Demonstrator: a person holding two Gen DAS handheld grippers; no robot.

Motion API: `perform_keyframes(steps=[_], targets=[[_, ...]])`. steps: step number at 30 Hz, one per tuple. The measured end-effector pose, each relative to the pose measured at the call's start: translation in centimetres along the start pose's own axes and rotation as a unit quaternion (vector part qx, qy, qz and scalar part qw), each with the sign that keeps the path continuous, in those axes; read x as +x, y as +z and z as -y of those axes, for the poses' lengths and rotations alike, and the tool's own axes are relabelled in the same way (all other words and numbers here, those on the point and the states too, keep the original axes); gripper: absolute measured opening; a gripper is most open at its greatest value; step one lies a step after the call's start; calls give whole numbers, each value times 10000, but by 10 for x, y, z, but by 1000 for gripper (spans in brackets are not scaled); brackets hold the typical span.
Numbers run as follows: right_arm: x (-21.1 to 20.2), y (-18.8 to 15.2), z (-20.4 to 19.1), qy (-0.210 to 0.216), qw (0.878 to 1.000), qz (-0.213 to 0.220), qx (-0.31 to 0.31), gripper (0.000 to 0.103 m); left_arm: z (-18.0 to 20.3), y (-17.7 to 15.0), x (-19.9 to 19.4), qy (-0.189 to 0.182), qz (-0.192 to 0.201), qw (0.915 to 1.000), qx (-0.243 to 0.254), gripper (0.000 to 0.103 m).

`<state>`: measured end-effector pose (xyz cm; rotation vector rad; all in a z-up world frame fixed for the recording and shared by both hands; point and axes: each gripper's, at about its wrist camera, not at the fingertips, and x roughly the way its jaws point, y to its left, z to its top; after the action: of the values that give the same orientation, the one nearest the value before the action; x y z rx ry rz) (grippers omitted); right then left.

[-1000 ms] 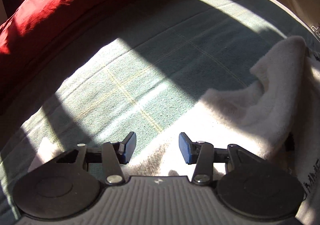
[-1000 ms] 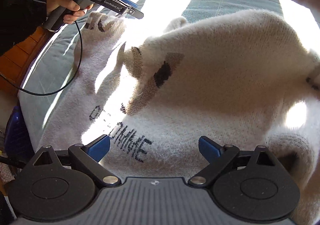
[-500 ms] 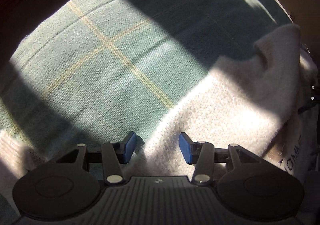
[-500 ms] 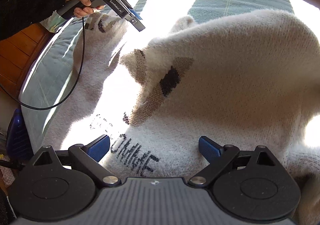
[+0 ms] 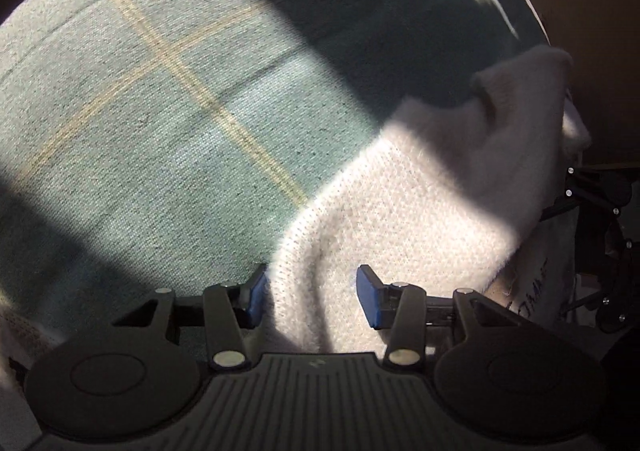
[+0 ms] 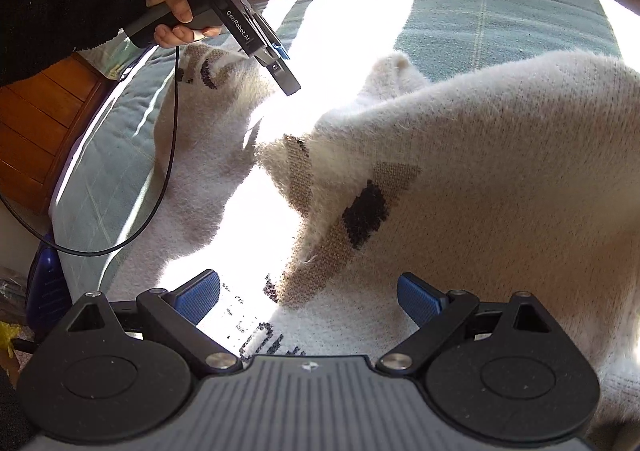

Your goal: Fold clothes

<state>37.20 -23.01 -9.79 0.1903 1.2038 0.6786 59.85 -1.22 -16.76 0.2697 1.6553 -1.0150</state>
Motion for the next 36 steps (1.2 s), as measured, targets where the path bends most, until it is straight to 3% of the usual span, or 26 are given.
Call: perform_keyframes(steps=[5, 11, 16, 21, 25, 28, 30, 33, 35, 36], targets=[[-1, 3, 0, -118, 9999, 17, -71, 97, 16, -24, -12, 473, 285, 9983, -164, 10], [-10, 1, 1, -371, 9992, 57, -161, 97, 36, -45, -40, 1159, 757, 9902, -166, 9], [-39, 20, 13, -715, 9960, 372, -397, 97, 51, -63, -64, 1724, 1147, 9782, -167, 10], [-57, 40, 42, -1126, 9913, 547, -397, 97, 44, -63, -54, 1992, 1247, 9705, -541, 12], [-62, 35, 51, -1152, 9918, 516, -196, 97, 40, -62, -38, 2161, 1286, 9644, -821, 19], [-58, 16, 38, -1036, 9939, 339, -162, 97, 59, -70, -43, 2394, 1513, 9571, -607, 20], [-52, -3, 27, -966, 9951, 214, -67, 97, 83, -80, -50, 2686, 1717, 9472, -338, 22], [-43, -34, 12, -858, 9962, 41, 121, 97, 120, -95, -61, 3112, 2014, 9287, 66, 45], [-30, -45, 7, -1059, 9942, 191, 59, 97, 146, -105, -55, 3096, 2266, 9230, 307, 70], [-22, -50, 6, -1195, 9924, 300, 3, 97, 160, -110, -50, 3041, 2399, 9210, 423, 73]])
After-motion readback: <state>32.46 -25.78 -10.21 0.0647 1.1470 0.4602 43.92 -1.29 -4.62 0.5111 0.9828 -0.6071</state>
